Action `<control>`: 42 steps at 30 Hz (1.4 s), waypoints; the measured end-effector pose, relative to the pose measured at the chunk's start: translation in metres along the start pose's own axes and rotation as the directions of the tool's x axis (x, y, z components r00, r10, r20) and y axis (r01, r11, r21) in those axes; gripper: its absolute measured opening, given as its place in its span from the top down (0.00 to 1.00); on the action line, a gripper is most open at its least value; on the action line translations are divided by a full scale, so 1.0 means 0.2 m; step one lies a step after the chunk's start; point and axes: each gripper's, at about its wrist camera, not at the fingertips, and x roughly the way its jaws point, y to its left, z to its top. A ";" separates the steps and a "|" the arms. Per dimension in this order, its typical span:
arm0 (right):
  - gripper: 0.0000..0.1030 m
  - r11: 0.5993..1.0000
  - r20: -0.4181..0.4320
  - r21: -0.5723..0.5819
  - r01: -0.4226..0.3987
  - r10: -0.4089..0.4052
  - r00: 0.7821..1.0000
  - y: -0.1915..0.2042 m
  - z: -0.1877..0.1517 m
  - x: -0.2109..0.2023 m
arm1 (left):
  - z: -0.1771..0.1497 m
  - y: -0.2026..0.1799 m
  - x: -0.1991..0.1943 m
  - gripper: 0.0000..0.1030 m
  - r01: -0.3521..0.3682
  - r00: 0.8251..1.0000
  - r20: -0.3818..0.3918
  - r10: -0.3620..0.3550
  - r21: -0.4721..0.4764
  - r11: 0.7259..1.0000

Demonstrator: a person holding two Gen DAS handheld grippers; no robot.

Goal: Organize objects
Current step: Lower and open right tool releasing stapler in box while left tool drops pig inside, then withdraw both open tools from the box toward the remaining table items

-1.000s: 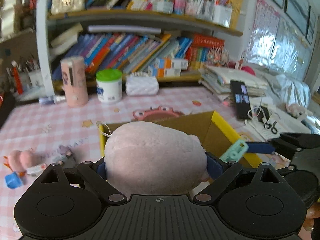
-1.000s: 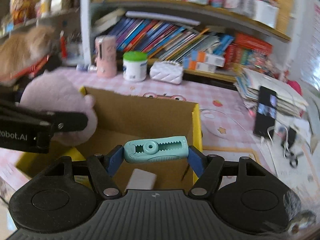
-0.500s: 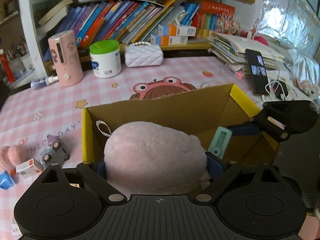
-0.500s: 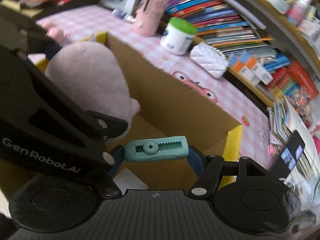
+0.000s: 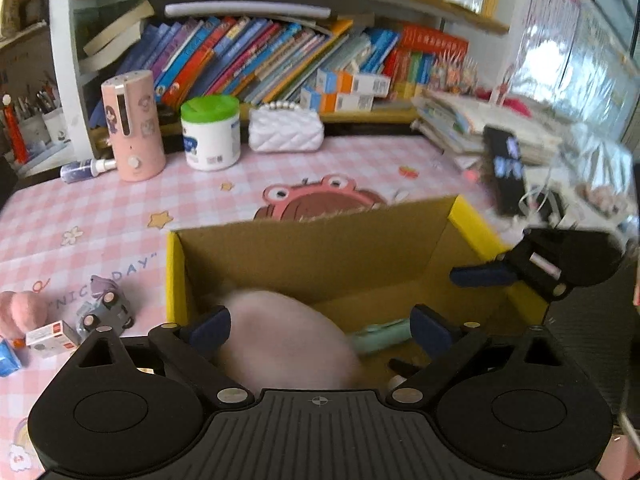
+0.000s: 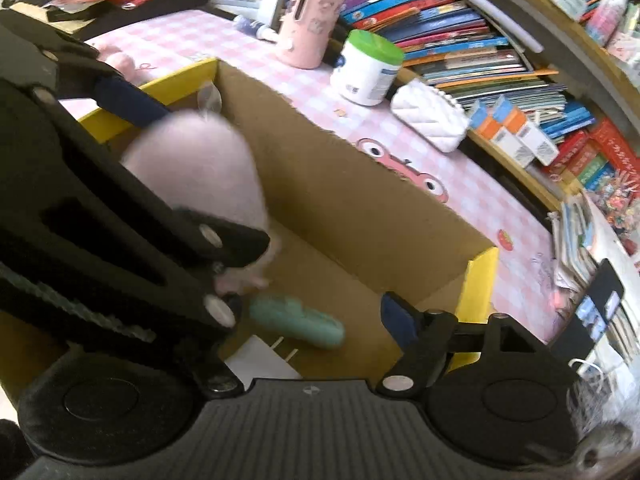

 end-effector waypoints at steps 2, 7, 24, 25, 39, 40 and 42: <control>0.26 0.999 0.020 0.033 0.007 -0.008 1.000 -0.02 -0.01 -0.03 | 0.01 0.00 -0.04 0.05 0.009 1.000 0.020 -0.009 -0.012 1.000; 0.27 0.992 0.082 0.124 0.028 -0.039 0.996 -0.05 -0.04 -0.16 | 0.02 0.01 -0.18 0.05 0.027 0.996 0.091 -0.023 -0.040 0.999; 0.28 0.820 0.222 0.555 0.137 -0.305 0.926 0.12 -0.34 -0.71 | -0.34 0.06 -0.60 0.04 -0.018 0.977 0.208 0.056 -0.177 0.984; 0.28 0.810 0.220 0.570 0.139 -0.313 0.924 0.15 -0.36 -0.73 | -0.37 0.07 -0.62 0.04 -0.024 0.976 0.209 0.062 -0.178 0.984; 0.26 0.677 0.036 0.711 0.192 -0.306 0.951 0.57 -0.52 -0.79 | -0.69 0.24 -0.80 0.04 -0.113 0.984 0.122 0.129 -0.133 0.985; 0.26 0.681 0.028 0.705 0.201 -0.309 0.951 0.60 -0.52 -0.79 | -0.71 0.26 -0.81 0.04 -0.113 0.985 0.116 0.129 -0.133 0.985; 0.26 0.690 0.024 0.694 0.206 -0.308 0.951 0.66 -0.51 -0.80 | -0.74 0.29 -0.84 0.04 -0.112 0.987 0.101 0.126 -0.131 0.985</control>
